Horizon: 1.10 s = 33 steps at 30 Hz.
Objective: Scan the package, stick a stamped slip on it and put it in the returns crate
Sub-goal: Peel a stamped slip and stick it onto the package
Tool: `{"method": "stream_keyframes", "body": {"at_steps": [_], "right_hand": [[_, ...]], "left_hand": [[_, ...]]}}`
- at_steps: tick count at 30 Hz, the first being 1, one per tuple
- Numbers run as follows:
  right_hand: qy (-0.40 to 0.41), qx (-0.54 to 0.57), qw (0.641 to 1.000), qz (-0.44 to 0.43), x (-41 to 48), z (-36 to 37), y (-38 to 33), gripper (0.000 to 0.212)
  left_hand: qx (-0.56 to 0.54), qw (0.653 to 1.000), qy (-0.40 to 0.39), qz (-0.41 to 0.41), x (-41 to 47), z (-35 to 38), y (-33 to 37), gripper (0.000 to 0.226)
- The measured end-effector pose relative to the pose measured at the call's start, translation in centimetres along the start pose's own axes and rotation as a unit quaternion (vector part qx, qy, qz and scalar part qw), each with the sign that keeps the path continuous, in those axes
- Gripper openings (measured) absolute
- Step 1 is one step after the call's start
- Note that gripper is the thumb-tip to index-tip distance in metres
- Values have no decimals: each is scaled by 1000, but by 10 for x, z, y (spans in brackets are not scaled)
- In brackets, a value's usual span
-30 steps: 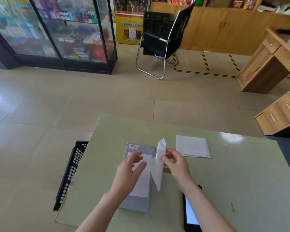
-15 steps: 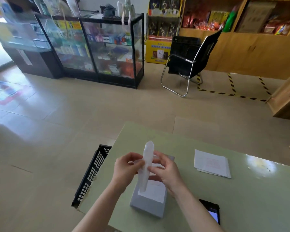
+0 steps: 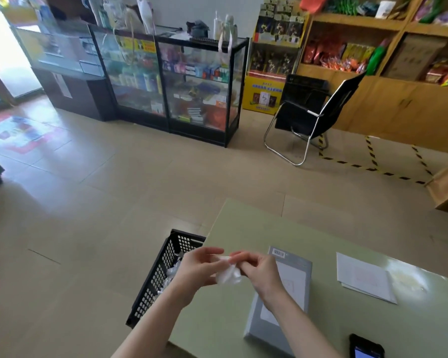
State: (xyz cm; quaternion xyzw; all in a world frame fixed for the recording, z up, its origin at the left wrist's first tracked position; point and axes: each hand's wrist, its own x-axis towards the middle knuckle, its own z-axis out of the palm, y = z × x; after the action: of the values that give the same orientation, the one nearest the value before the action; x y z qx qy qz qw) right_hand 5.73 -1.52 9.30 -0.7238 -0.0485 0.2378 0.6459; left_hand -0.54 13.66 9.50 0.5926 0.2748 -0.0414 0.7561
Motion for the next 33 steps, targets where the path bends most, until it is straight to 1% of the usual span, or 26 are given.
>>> {"method": "stream_keyframes", "body": {"at_steps": [1,3,5,7,8,10,13,14,16,18,20,22,24,25,27,28,29,31,32,33], "right_hand": [[-5,-9,1000,-1,3,13,-1,39],[-37,-6,999,4,8,37,-2,37],[-94,5,996,9,12,60,-1,36],[-115,0,993,3,18,81,0,33],[-107,-10,994,-3,22,92,0,30],[-65,-35,997,-11,30,114,-1,23],[8,-80,997,4,44,144,1,14],[28,-90,995,14,49,152,3,14],[65,-81,994,37,58,167,5,21],[84,-54,993,68,65,178,8,27],[80,-55,991,88,70,189,11,23],[63,-48,993,91,71,197,15,17],[44,-49,994,84,72,203,19,11],[29,-57,995,81,72,204,20,12],[-15,-106,992,67,71,206,24,28],[-28,-141,988,56,72,208,26,36],[-25,-167,985,47,73,209,28,38],[5,-175,984,41,78,213,32,28],[19,-174,983,44,81,215,34,22],[27,-177,983,50,86,217,35,17]], "left_hand": [[19,1000,6,8,2,-11,1,35],[32,998,39,21,7,-35,2,31],[31,996,77,21,12,-61,3,21],[15,995,95,20,17,-86,1,11],[16,995,101,21,20,-97,1,9],[38,994,100,33,26,-116,0,9],[54,994,69,62,35,-140,-2,2],[39,996,55,61,38,-147,-2,4],[-3,999,15,48,42,-161,-4,20],[7,999,-13,48,45,-172,-6,25],[53,997,10,58,51,-182,-11,20],[70,995,55,55,59,-188,-18,7],[105,989,91,49,67,-192,-24,14],[124,986,104,48,70,-193,-26,18],[144,981,120,49,76,-195,-29,20],[150,980,123,48,78,-196,-29,19],[145,981,118,45,81,-198,-30,22],[117,989,88,38,84,-204,-31,32],[99,992,69,34,84,-206,-31,34],[84,995,52,28,85,-209,-30,31]]}}
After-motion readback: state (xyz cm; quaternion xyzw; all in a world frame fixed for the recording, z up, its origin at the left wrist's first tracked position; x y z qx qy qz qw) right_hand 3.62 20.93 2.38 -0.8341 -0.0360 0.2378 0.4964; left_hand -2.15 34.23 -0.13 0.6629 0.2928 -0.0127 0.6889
